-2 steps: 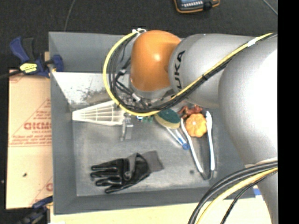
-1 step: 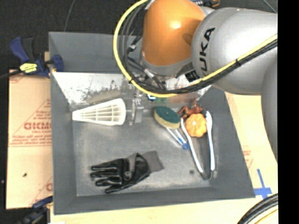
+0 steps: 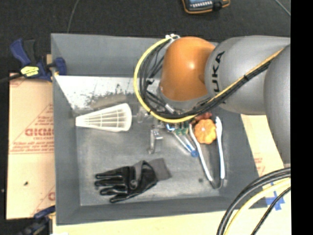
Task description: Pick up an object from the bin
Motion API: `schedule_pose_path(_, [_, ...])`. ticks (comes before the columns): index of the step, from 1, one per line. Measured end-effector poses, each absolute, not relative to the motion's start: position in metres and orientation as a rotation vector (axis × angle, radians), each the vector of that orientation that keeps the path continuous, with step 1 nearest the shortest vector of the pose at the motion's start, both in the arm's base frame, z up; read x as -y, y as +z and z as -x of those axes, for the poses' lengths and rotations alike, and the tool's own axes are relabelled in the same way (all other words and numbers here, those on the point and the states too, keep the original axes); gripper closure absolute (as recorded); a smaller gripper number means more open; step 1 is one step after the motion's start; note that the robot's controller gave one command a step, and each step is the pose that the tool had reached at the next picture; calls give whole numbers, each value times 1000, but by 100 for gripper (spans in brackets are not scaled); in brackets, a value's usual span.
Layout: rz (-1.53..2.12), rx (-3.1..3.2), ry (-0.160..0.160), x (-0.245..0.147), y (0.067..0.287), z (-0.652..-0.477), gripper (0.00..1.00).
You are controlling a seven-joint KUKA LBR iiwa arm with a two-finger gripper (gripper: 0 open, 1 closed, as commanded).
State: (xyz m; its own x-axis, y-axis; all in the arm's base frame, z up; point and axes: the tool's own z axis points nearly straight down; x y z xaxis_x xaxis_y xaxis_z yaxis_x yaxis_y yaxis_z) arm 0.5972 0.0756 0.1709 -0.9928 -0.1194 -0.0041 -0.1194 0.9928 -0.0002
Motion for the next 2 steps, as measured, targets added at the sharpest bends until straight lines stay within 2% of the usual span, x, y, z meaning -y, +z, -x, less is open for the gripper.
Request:
schedule_pose_path(1, [145,-3136,-4,-84,153,-603,0])
schedule_pose_path(2, [187,-3125,5,-106,172,-601,0])
